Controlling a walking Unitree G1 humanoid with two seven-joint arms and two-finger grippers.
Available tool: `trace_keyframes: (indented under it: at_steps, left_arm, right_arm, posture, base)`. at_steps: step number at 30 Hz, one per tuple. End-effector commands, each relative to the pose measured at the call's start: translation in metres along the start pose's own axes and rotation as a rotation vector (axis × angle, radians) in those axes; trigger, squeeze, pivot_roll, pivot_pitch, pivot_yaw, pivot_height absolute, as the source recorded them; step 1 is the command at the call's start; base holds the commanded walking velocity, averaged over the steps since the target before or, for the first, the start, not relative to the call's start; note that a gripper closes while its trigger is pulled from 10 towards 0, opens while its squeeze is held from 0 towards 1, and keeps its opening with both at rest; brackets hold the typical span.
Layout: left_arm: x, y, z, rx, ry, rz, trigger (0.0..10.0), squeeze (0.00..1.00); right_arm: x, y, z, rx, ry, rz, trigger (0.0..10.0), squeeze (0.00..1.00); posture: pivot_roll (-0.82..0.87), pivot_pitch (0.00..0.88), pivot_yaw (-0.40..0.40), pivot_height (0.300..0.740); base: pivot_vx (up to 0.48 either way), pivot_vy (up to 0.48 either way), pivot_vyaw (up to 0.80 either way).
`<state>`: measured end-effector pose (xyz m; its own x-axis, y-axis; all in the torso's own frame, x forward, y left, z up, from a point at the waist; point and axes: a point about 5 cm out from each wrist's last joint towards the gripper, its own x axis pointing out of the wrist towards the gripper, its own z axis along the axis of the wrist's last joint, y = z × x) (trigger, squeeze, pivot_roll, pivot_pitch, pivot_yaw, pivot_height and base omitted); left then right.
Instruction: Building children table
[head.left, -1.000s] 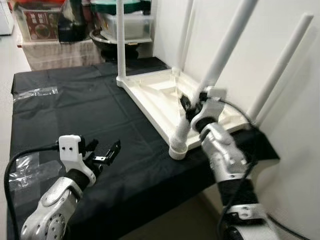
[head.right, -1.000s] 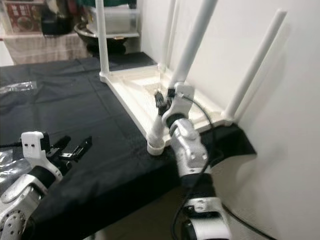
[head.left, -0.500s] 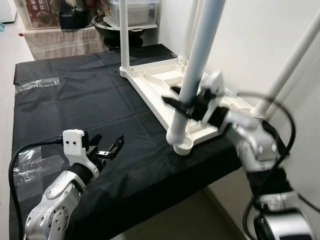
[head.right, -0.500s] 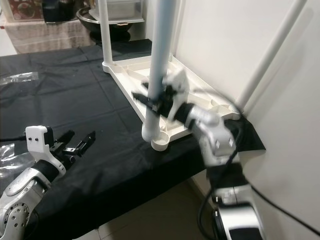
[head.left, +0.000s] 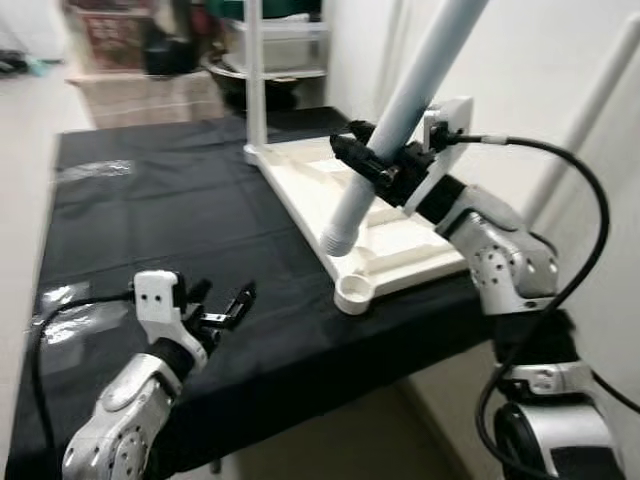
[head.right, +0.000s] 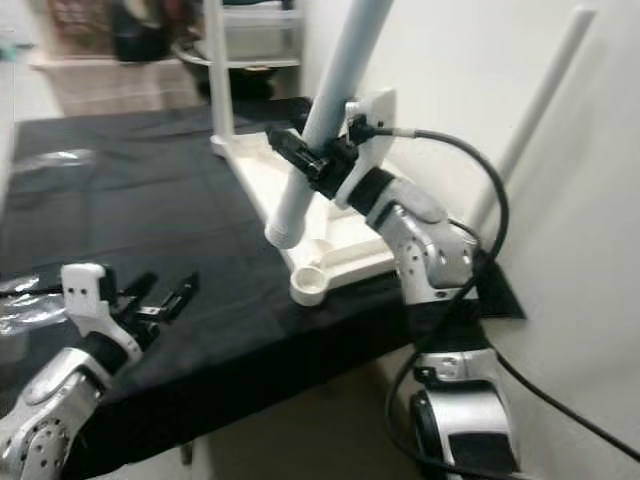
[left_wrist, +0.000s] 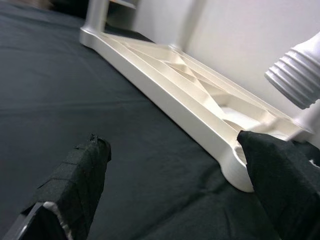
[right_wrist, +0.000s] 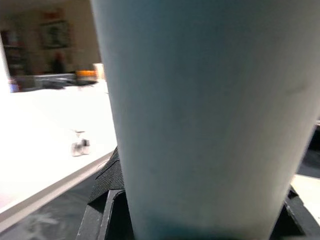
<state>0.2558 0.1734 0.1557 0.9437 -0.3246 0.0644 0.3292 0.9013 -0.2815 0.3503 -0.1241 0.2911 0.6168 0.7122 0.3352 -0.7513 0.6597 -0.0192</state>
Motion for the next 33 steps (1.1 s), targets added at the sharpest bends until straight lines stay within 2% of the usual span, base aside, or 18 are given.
trace_keyframes:
  at_steps: [1,5,8,12,14,17,27,33]
  left_arm:
    - [-0.001,0.002,0.001,0.003,-0.002,0.007,10.0,0.0]
    - [-0.002,0.003,0.002,-0.015,-0.015,0.025,10.0,0.0]
    - [-0.002,0.004,0.001,-0.012,-0.018,0.037,10.0,0.0]
    - [-0.002,0.005,0.001,-0.011,-0.018,0.04,10.0,0.0]
    - [-0.001,0.006,0.002,-0.015,-0.027,0.057,10.0,0.0]
    - [0.0,0.011,0.006,-0.007,-0.056,0.089,10.0,0.0]
    - [0.0,0.007,0.009,-0.019,-0.077,0.067,10.0,0.0]
    - [-0.001,0.003,0.009,-0.035,-0.082,0.047,10.0,0.0]
  right_arm:
    - [0.002,-0.001,-0.001,-0.007,0.012,-0.004,10.0,0.0]
    - [0.0,-0.008,-0.002,-0.012,0.037,-0.027,10.0,0.0]
    - [-0.001,-0.008,-0.005,-0.03,0.053,-0.024,10.0,0.0]
    - [-0.002,-0.009,-0.008,-0.025,0.061,-0.034,10.0,0.0]
    - [-0.004,-0.009,-0.012,-0.026,0.071,-0.045,10.0,0.0]
    - [-0.005,-0.01,-0.016,-0.013,0.075,-0.06,10.0,0.0]
    - [-0.007,-0.012,-0.02,-0.009,0.083,-0.082,10.0,0.0]
    - [-0.007,-0.013,-0.02,-0.009,0.089,-0.078,10.0,0.0]
  posture:
    - [0.07,0.0,-0.1,0.74]
    - [0.07,0.0,-0.102,0.74]
    - [0.07,0.0,-0.102,0.74]
    - [0.07,0.0,-0.1,0.74]
    - [0.07,0.0,-0.099,0.74]
    - [0.06,0.0,-0.098,0.74]
    - [0.07,0.0,-0.099,0.74]
    - [0.06,0.0,-0.097,0.74]
  base:
    - [0.0,-0.416,0.8]
    - [0.0,-0.208,0.4]
    - [0.0,0.0,0.0]
    - [0.0,0.0,0.8]
    - [0.0,0.0,0.0]
    - [0.41,0.0,0.3]
    - [0.449,0.0,0.49]
    - [0.0,0.0,0.0]
